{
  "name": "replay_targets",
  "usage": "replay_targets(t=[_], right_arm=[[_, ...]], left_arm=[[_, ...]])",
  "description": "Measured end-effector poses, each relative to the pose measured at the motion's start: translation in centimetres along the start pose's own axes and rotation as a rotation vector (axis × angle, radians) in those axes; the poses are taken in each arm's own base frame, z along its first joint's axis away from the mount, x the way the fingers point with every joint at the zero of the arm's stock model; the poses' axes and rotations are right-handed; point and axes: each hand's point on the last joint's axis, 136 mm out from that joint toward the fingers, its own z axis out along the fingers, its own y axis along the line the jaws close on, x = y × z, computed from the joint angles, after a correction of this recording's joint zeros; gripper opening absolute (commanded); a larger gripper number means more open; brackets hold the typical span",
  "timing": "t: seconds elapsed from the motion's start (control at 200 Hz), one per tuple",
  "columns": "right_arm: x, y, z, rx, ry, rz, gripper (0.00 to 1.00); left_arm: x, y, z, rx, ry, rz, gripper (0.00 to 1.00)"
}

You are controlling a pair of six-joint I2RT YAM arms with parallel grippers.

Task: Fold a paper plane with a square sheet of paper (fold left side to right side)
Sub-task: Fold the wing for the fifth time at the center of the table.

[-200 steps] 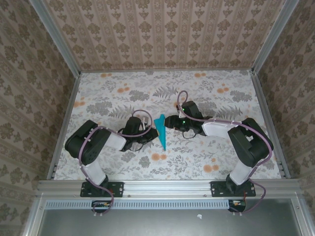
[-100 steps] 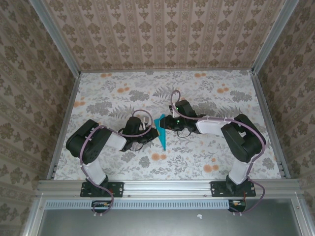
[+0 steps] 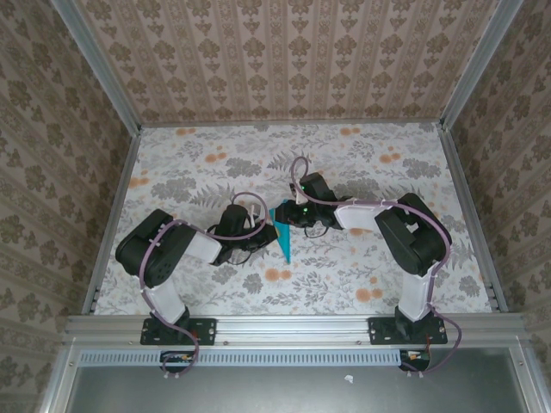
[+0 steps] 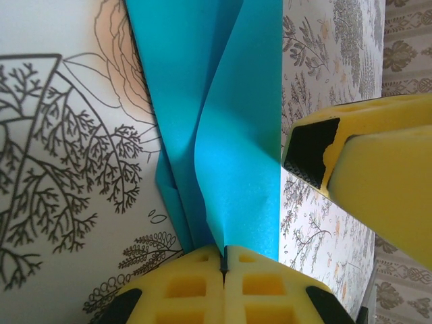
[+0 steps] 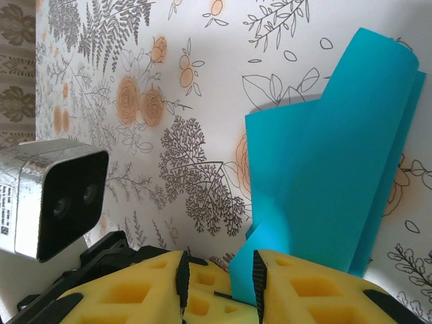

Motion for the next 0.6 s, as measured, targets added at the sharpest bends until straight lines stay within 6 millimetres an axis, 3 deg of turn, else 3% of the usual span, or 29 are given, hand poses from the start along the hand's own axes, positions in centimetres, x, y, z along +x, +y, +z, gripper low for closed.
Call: replay_targets(t=[0.6], right_arm=[[-0.19, -0.14, 0.29, 0.007, 0.001, -0.016, 0.32]], left_arm=[[0.09, -0.12, 0.15, -0.011, -0.014, 0.011, 0.00]])
